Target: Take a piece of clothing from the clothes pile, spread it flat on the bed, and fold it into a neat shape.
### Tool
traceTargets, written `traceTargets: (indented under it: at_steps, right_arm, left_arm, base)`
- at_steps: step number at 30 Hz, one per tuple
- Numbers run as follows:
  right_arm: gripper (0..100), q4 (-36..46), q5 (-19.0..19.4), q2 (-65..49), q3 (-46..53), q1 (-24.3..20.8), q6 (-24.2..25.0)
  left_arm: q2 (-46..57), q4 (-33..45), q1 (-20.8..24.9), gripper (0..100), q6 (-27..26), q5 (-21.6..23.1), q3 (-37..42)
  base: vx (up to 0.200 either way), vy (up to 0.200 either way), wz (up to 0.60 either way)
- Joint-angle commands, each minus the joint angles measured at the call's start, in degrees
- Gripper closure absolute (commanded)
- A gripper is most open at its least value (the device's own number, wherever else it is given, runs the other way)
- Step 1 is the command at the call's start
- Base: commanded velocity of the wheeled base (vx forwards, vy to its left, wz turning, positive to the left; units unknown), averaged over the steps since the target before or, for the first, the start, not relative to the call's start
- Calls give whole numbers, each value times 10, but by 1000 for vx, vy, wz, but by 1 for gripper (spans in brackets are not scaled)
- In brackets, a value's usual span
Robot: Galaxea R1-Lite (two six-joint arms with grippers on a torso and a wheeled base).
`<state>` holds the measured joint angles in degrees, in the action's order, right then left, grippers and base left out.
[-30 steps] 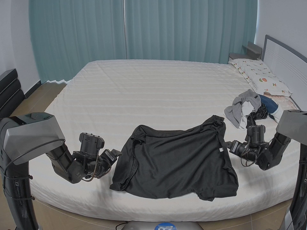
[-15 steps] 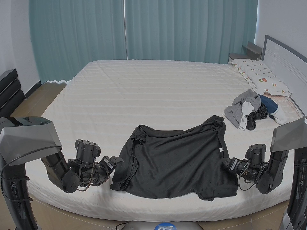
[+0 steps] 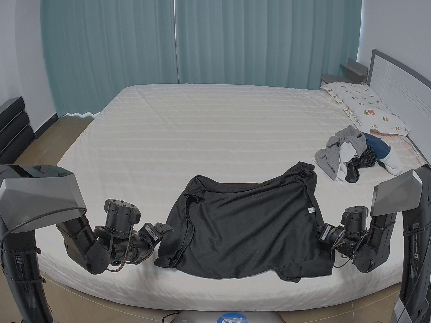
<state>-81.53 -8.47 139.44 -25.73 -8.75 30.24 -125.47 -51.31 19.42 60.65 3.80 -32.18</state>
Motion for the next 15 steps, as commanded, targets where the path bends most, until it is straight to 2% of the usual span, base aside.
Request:
traceTargets:
  at_steps: [1, 6, 12, 15]
  right_arm:
    - [100, -12, 0, -5, 11, 17, 0]
    - [100, -75, 17, -13, 48, 55, -3]
    - [100, -78, 20, -11, 43, 95, -22]
    - [100, -79, 21, -14, 40, 111, -31]
  left_arm:
    - [2, 4, 0, 0, 0, 0, 1]
    - [0, -2, 0, 0, -13, -4, 19]
    - [-9, -2, 0, 0, -57, -9, 30]
    - [-8, -2, 0, 0, -59, -10, 31]
  base:
    - [0, 0, 0]
    - [0, 0, 0]
    - [0, 0, 0]
    - [0, 0, 0]
